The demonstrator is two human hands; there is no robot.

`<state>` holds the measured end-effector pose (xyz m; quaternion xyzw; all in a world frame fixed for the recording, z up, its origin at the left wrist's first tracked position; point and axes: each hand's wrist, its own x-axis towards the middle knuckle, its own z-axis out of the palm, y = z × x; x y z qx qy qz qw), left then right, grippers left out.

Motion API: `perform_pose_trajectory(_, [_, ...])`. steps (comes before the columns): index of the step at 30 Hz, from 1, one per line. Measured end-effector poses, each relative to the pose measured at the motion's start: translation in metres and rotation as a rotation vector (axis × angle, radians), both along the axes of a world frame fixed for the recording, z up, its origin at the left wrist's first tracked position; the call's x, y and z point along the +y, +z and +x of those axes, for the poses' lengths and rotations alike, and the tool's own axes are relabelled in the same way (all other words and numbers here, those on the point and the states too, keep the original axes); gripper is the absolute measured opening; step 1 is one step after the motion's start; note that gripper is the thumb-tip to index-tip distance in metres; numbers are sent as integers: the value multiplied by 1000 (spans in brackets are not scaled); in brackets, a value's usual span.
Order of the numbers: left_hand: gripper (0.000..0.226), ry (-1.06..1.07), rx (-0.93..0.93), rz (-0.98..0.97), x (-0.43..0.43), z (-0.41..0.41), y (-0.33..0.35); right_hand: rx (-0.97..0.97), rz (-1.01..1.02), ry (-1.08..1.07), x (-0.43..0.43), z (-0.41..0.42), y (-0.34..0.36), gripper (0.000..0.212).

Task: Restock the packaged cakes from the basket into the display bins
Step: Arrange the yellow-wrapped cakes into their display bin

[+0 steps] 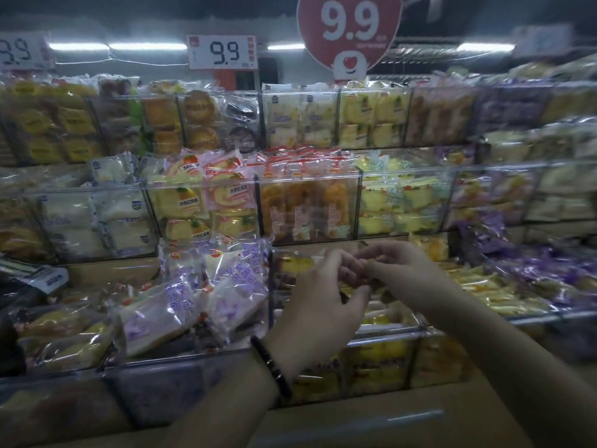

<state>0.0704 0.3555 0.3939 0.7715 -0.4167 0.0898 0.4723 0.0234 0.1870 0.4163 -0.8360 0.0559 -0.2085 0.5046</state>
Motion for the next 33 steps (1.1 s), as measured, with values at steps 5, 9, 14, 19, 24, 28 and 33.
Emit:
perform_pose_trajectory(5, [17,-240,191,11,-74,-39,-9,39,66,0,-71,-74,-13,12])
perform_pose_trajectory(9, [17,-399,387,59,-141,-69,-35,102,138,-82,-126,-127,-41,14])
perform_pose_trajectory(14, [15,-555,453,306,-216,-100,-86,270,226,-191,-193,-187,-100,16])
perform_pose_trajectory(19, [25,-606,434,629,-280,-114,-164,408,293,-393,-239,-225,-187,15])
perform_pose_trajectory(24, [26,-651,398,922,-335,-112,-250,635,312,-512,-273,-242,-271,14])
perform_pose_trajectory(28, [17,-660,395,1083,-372,-113,-322,802,332,-502,-295,-239,-339,14])
perform_pose_trajectory(33, [28,-654,321,1216,-399,-127,-405,1085,319,-410,-324,-232,-435,14])
